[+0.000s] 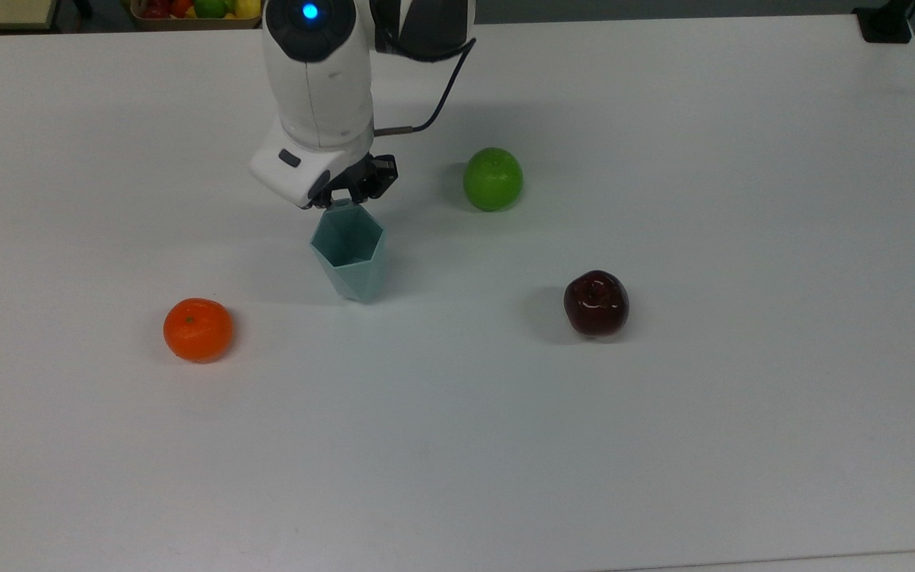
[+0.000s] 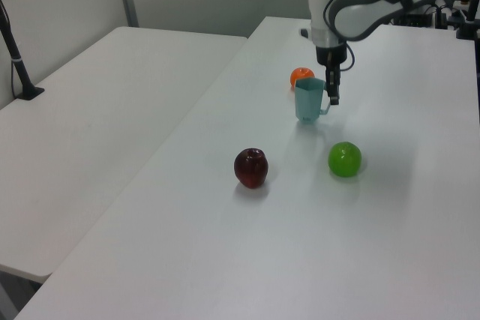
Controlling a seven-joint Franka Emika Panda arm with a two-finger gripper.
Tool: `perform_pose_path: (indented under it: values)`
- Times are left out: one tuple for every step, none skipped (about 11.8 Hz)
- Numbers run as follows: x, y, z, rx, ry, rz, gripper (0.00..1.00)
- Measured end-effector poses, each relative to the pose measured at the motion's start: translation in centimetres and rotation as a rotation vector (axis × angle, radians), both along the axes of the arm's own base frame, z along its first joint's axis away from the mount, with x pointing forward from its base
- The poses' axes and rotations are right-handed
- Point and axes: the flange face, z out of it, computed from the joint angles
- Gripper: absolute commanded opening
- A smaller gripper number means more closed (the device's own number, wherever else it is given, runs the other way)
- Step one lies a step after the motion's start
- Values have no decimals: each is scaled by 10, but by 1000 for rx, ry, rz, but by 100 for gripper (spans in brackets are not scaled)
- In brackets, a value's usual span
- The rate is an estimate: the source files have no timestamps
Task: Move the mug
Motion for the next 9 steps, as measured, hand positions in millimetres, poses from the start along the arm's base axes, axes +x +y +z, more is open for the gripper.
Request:
perform_pose_path:
  values:
    - [-1, -2, 11, 6, -17, -13, 13]
    - [-3, -6, 27, 11, -41, -36, 13]
    - [-6, -10, 40, 15, -49, -47, 13]
    - [-11, -13, 50, 20, -41, -57, 13]
    - [-15, -17, 56, 24, -32, -69, 13]
    - [-21, -26, 66, 29, -22, -87, 13]
    - [-25, -34, 74, 33, -17, -100, 13]
    - [-30, -43, 81, 38, -11, -115, 13]
    - [-35, -53, 89, 43, -5, -131, 13]
